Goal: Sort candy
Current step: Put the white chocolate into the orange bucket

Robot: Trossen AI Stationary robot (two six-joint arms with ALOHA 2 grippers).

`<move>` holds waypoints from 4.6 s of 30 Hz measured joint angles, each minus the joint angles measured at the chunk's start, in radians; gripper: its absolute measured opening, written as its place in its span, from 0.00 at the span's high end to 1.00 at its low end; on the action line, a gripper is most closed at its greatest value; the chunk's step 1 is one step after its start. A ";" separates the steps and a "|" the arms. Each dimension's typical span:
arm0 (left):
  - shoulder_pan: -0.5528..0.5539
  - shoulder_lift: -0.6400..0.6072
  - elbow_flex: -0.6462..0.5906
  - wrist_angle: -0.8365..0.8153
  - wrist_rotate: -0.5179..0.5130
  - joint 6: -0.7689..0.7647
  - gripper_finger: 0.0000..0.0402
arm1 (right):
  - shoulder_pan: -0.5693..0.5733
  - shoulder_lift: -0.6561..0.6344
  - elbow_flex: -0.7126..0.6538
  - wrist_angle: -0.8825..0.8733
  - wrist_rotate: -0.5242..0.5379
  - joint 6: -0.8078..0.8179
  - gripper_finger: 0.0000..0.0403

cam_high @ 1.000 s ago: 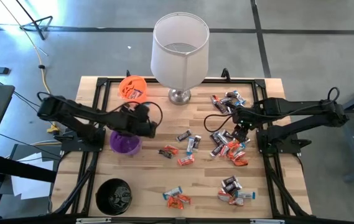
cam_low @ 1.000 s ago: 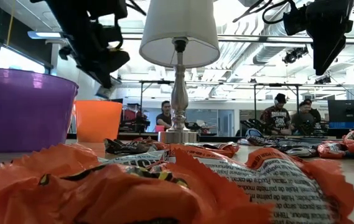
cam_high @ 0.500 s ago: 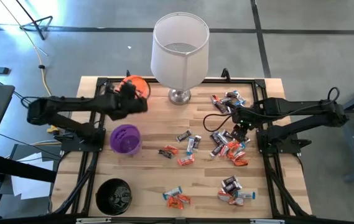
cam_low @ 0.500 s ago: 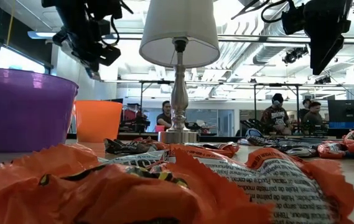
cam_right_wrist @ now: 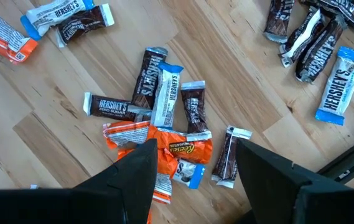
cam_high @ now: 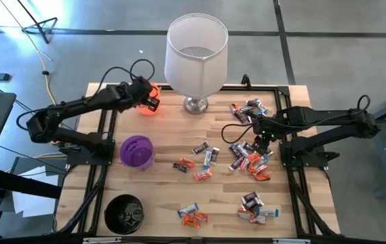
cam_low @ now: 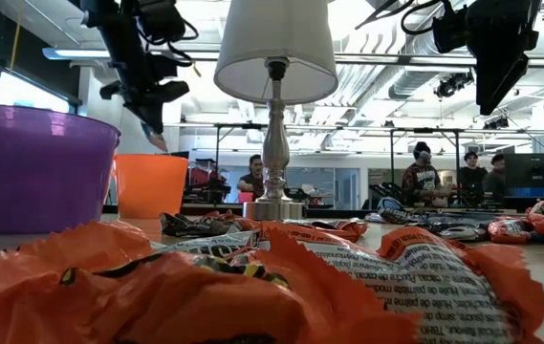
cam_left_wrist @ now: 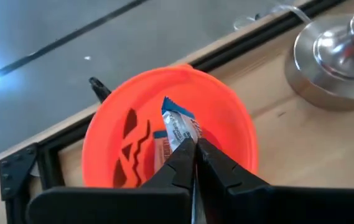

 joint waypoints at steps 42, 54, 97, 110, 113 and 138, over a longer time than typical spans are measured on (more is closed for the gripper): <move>-0.584 0.568 0.001 0.874 0.505 -0.313 0.80 | 0.000 0.000 0.000 0.001 0.000 0.000 0.48; -0.592 0.716 0.055 0.988 0.497 -0.326 0.72 | 0.000 0.000 0.000 0.002 0.000 0.000 0.48; -0.648 0.878 0.391 0.490 0.351 -0.382 0.62 | 0.000 0.000 0.000 0.006 0.000 0.000 0.48; -0.648 0.878 0.391 0.444 0.304 -0.329 0.84 | 0.000 0.000 0.000 0.006 0.000 0.000 0.48; -0.650 0.875 0.392 0.447 0.307 -0.328 0.94 | 0.000 0.000 0.000 0.006 0.000 0.000 0.48; -0.771 0.498 0.460 -0.412 -0.340 -0.429 1.00 | 0.000 0.000 0.000 0.017 0.000 0.000 0.48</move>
